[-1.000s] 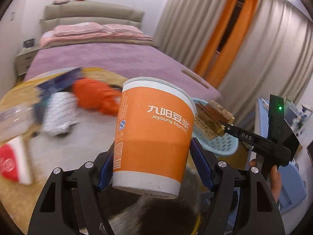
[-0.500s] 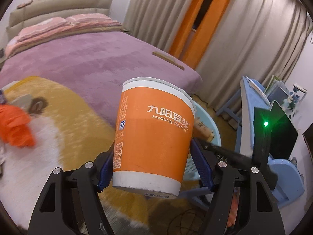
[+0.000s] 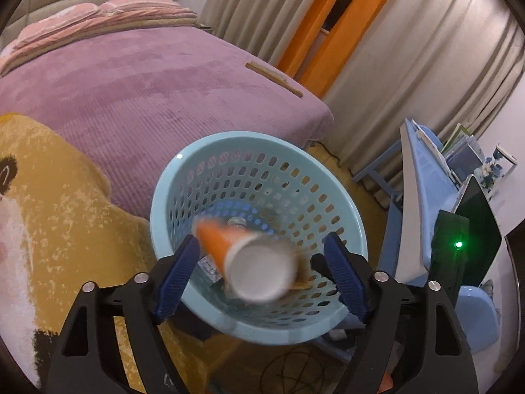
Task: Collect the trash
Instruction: 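Carry the orange cup and cardboard over the blue basket and release both with both tools, then move both tools back over the rug toward the remaining trash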
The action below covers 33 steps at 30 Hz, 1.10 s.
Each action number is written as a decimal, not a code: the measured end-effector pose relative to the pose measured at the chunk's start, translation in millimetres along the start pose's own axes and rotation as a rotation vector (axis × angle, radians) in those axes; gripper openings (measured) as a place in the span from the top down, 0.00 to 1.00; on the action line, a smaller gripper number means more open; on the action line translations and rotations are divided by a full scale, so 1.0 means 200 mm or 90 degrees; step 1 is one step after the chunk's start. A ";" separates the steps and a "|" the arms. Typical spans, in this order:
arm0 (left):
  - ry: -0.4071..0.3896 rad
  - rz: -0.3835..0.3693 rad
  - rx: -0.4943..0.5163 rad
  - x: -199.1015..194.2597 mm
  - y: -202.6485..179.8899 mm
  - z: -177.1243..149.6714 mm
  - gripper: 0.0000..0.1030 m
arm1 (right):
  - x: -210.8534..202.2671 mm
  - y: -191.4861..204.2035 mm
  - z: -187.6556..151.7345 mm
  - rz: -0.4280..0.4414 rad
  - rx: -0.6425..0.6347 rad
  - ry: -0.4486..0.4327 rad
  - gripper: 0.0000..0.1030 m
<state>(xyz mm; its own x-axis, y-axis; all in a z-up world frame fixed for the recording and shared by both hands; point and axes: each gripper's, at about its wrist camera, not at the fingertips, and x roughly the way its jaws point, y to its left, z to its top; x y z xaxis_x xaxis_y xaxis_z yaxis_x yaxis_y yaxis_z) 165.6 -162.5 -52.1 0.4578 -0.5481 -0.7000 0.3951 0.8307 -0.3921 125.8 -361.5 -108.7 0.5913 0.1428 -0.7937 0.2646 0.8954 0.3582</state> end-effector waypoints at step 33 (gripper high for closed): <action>-0.226 0.230 -0.180 -1.23 0.76 -0.50 0.20 | -0.20 1.17 -0.32 0.148 -0.296 -0.031 0.57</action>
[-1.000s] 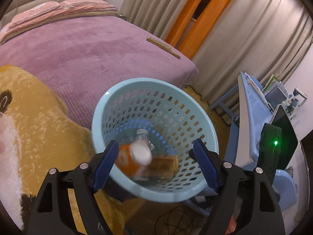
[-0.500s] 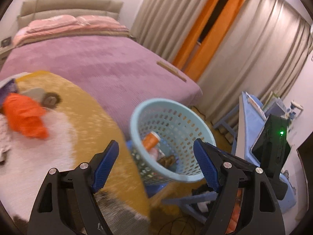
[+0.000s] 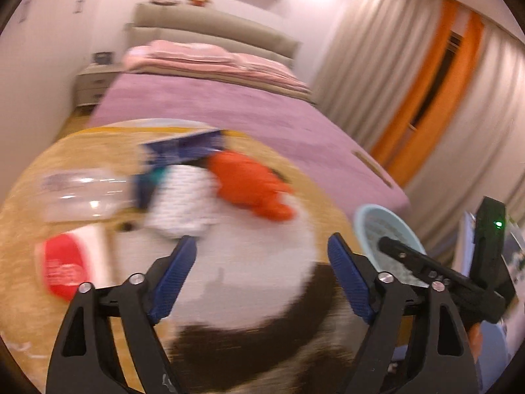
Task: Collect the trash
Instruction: 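Move both tools back over the rug toward the remaining trash, then grasp the red-and-white paper cup with the left tool while the right tool grasps the orange bag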
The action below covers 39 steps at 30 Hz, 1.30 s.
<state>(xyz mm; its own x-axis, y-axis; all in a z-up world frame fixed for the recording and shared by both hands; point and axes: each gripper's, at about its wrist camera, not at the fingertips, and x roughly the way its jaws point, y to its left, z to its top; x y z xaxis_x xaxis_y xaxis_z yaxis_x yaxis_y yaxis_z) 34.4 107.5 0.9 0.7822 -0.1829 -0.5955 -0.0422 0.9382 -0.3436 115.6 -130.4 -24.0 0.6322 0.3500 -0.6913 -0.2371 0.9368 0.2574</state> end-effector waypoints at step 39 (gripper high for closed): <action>0.042 0.172 -0.058 0.06 0.69 -0.12 0.37 | 0.79 0.57 0.22 0.032 -0.169 0.075 0.52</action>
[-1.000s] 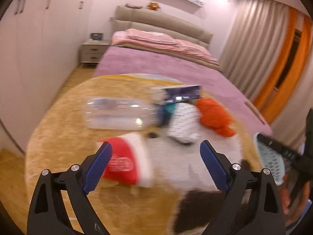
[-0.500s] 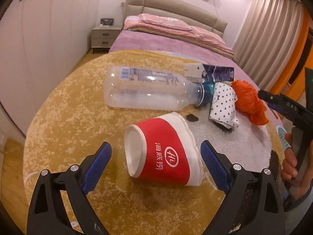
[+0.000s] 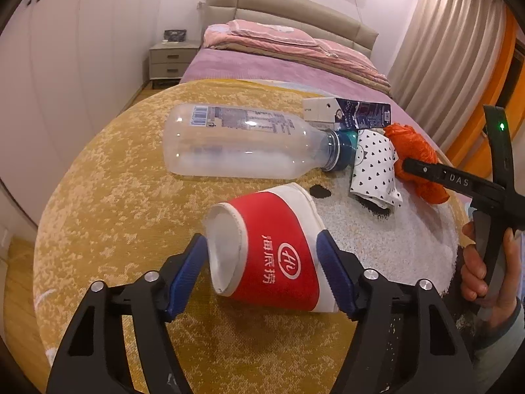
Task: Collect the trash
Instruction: 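Grasp the red-and-white paper cup with the left tool while the right tool grasps the orange bag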
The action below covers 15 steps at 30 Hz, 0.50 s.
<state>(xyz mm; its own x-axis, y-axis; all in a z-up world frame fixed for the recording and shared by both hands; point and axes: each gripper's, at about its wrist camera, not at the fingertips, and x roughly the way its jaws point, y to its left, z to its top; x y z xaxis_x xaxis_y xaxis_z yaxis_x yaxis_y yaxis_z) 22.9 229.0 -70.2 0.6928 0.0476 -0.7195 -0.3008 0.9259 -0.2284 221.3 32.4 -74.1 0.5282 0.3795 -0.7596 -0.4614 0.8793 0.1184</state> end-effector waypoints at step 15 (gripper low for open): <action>-0.025 -0.036 -0.016 -0.15 0.03 -0.02 0.51 | -0.21 -0.01 -0.10 -0.010 0.012 -0.091 0.66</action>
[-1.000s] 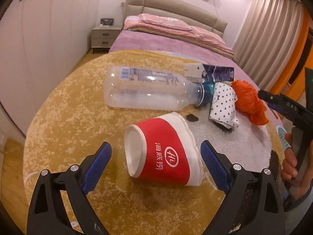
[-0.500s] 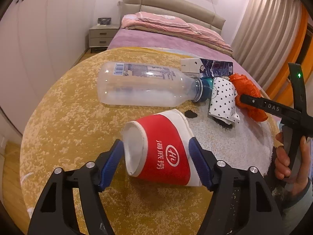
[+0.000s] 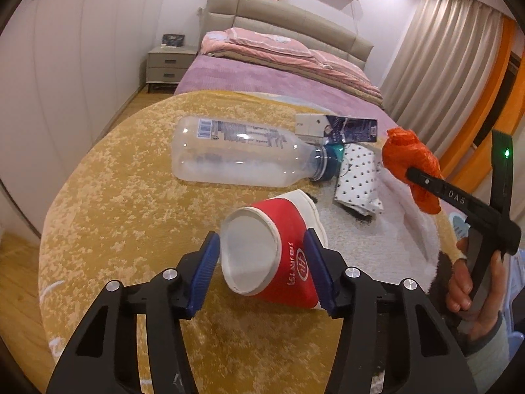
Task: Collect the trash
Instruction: 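Grasp the red-and-white paper cup with the left tool while the right tool grasps the orange bag, then carry the red cup and orange bag over the blue basket and release both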
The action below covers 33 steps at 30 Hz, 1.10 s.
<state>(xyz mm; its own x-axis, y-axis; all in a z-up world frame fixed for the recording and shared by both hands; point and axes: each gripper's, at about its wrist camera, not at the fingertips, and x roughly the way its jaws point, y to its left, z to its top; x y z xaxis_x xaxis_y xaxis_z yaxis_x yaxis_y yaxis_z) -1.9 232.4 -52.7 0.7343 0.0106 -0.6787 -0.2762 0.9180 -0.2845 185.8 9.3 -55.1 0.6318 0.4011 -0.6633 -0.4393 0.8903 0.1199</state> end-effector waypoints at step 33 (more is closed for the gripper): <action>-0.077 -0.234 0.192 -0.16 -1.11 0.12 0.51 | -0.91 -0.70 -0.13 -0.100 0.206 -0.135 0.66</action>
<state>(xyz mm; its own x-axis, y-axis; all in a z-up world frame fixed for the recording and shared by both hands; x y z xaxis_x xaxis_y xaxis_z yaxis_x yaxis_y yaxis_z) 51.4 38.1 47.9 0.8212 -0.3061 -0.4816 0.1934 0.9433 -0.2698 116.2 -194.5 29.9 0.8076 0.2600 -0.5293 -0.1250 0.9527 0.2771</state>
